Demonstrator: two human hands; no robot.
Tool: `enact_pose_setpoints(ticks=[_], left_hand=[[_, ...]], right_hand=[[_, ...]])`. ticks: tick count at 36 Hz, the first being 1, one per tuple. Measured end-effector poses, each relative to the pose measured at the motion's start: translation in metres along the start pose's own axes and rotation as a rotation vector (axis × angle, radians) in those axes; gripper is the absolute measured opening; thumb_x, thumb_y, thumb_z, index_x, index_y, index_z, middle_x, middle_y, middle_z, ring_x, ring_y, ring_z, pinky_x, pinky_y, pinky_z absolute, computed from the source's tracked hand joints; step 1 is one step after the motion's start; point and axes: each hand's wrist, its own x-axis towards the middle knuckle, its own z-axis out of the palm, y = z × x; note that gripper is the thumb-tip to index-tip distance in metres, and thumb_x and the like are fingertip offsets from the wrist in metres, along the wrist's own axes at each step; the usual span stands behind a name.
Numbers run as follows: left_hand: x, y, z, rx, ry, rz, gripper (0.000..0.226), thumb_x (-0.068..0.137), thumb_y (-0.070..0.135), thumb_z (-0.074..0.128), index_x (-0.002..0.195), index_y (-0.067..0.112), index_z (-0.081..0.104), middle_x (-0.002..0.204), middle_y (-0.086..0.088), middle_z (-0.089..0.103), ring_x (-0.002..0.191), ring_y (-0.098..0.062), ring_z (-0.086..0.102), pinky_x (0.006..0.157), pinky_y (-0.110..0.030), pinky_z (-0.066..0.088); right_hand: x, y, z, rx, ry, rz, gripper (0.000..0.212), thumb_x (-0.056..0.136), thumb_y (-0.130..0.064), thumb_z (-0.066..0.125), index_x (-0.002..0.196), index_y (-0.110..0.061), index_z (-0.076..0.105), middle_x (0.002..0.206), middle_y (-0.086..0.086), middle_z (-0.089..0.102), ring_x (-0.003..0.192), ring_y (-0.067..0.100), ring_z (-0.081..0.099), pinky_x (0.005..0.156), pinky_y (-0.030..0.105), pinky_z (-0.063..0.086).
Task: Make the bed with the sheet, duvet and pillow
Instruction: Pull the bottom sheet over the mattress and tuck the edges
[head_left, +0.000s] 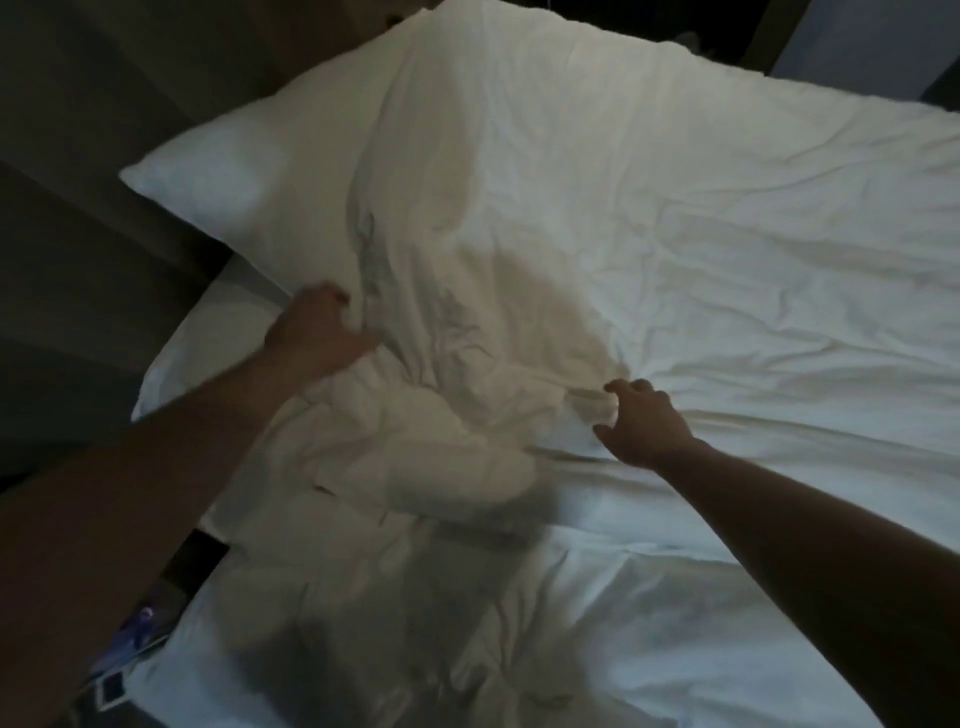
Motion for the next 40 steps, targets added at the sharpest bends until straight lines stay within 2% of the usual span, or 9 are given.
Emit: enact_pose_setpoints(ticks=[8,14,16,23,26,29,32,35,40], left_hand=[[0.067,0.087,0.012,-0.303,0.106,-0.108,0.116,0.076,0.059,0.074,0.157,0.010,0.006,0.157,-0.013,0.029,0.141,-0.029,0.035,0.115,-0.031,0.031],[0.079,0.100,-0.002,0.192,0.323,0.180,0.059,0.090,0.040,0.058,0.143,0.019,0.043,0.128,-0.020,0.059,0.114,-0.040,0.058,0.095,-0.044,0.048],[0.086,0.105,-0.014,0.187,0.396,0.269,0.052,0.091,0.035,0.057,0.139,0.020,0.048,0.124,-0.021,0.061,0.110,-0.042,0.059,0.091,-0.045,0.049],[0.105,0.124,-0.057,-0.214,0.710,0.250,0.065,0.088,0.052,0.048,0.144,0.018,0.048,0.138,-0.009,0.057,0.126,-0.029,0.053,0.104,-0.036,0.041],[0.102,0.109,-0.050,-0.127,0.539,0.048,0.067,0.087,0.044,0.059,0.146,0.016,0.043,0.141,-0.014,0.052,0.127,-0.034,0.050,0.103,-0.038,0.041],[0.102,0.099,-0.049,0.126,0.100,-0.156,0.083,0.083,0.043,0.073,0.145,0.000,0.037,0.140,-0.024,0.049,0.118,-0.038,0.056,0.088,-0.037,0.047],[0.113,0.119,-0.067,0.172,-0.014,-0.190,0.109,0.071,0.058,0.080,0.147,-0.003,0.032,0.139,-0.024,0.051,0.103,-0.034,0.062,0.076,-0.034,0.049],[0.137,0.146,-0.087,0.026,0.069,-0.154,0.143,0.060,0.067,0.081,0.155,0.009,-0.008,0.163,-0.016,0.010,0.144,-0.033,0.027,0.110,-0.041,0.035],[0.176,0.183,-0.091,0.010,0.270,0.024,0.145,0.056,0.082,0.070,0.156,0.007,-0.004,0.164,-0.012,0.002,0.149,-0.031,0.016,0.119,-0.042,0.021]], right_hand=[[0.014,0.038,0.028,0.065,-0.119,0.138,0.090,0.078,-0.064,0.066,0.150,-0.029,0.025,0.147,0.013,0.037,0.130,0.039,0.044,0.106,0.046,0.042],[0.016,0.055,0.032,-0.003,-0.035,0.165,0.049,0.084,-0.052,0.057,0.123,-0.023,0.049,0.125,0.009,0.060,0.114,0.032,0.060,0.091,0.037,0.048],[0.020,0.056,0.025,-0.049,-0.007,0.117,0.026,0.092,-0.037,0.052,0.114,-0.026,0.060,0.119,0.007,0.066,0.109,0.030,0.063,0.086,0.033,0.048],[0.034,0.043,-0.015,0.337,0.498,0.121,0.033,0.093,-0.023,0.052,0.126,-0.027,0.055,0.112,0.017,0.068,0.100,0.041,0.063,0.080,0.040,0.048],[0.036,0.053,-0.015,0.256,0.433,0.027,0.022,0.092,-0.023,0.055,0.114,-0.025,0.060,0.104,0.015,0.069,0.095,0.040,0.063,0.072,0.039,0.045],[0.041,0.059,-0.003,0.045,-0.058,-0.062,0.031,0.089,-0.031,0.050,0.116,-0.025,0.066,0.118,0.008,0.068,0.108,0.032,0.062,0.085,0.035,0.049],[0.049,0.050,-0.011,-0.132,-0.263,-0.098,0.028,0.084,-0.038,0.051,0.103,-0.024,0.067,0.113,0.004,0.068,0.106,0.026,0.063,0.083,0.032,0.050],[0.064,0.032,-0.043,0.005,-0.047,-0.107,0.012,0.080,-0.036,0.061,0.089,-0.030,0.067,0.101,0.000,0.070,0.096,0.023,0.065,0.077,0.028,0.049],[0.112,0.013,-0.091,0.403,0.454,-0.074,0.044,0.079,-0.019,0.064,0.123,-0.021,0.059,0.120,0.004,0.057,0.095,0.025,0.063,0.080,0.030,0.047]])
